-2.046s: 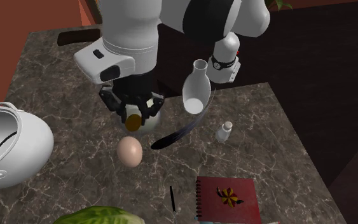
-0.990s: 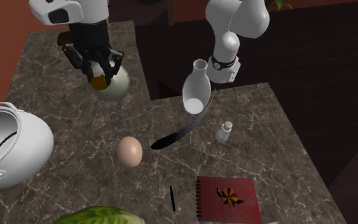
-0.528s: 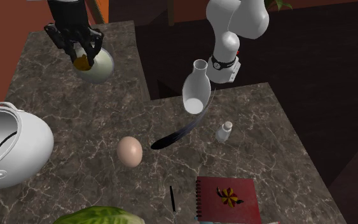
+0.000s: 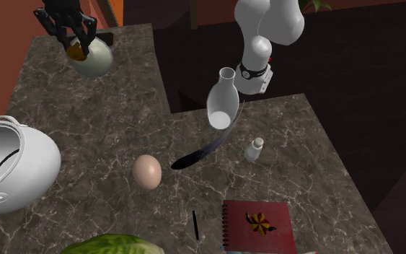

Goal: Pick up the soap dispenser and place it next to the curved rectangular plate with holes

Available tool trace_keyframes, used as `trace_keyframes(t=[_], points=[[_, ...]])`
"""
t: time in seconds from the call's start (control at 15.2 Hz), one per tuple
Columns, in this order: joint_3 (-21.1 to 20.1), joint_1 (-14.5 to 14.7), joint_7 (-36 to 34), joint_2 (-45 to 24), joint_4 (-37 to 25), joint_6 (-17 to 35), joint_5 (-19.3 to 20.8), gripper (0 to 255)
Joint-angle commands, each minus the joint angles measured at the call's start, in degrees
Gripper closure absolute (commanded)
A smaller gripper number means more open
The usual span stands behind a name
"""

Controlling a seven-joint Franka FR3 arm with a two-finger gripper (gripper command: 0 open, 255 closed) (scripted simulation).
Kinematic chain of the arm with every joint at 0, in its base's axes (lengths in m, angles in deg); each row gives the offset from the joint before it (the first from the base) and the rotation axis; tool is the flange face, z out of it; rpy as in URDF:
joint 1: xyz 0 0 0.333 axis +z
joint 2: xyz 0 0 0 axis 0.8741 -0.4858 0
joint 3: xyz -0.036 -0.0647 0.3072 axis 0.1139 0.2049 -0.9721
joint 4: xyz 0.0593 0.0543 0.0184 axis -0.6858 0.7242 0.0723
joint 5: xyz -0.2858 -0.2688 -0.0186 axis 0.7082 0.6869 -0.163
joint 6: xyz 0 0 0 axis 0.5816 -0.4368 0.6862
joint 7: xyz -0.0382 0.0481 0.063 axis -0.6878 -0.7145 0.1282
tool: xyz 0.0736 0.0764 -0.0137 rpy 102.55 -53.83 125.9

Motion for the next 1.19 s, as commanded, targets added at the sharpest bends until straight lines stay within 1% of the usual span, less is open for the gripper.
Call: trace_keyframes(t=[0.0, 0.33, 0.59, 0.92, 1.12], points=[[1.6, -1.6, 3.9, -2.8, -3.3, -1.5, -2.4, 255], [4.3, -6.9, 12.4, -10.7, -12.1, -5.7, -8.9, 255], [5.1, -12.8, 18.2, -18.1, -20.9, -10.2, -14.2, 255], [4.5, -22.4, 23.2, -28.5, -35.4, -17.1, -20.3, 255], [3.2, -29.5, 24.6, -36.0, -47.3, -22.3, -23.6, 255]])
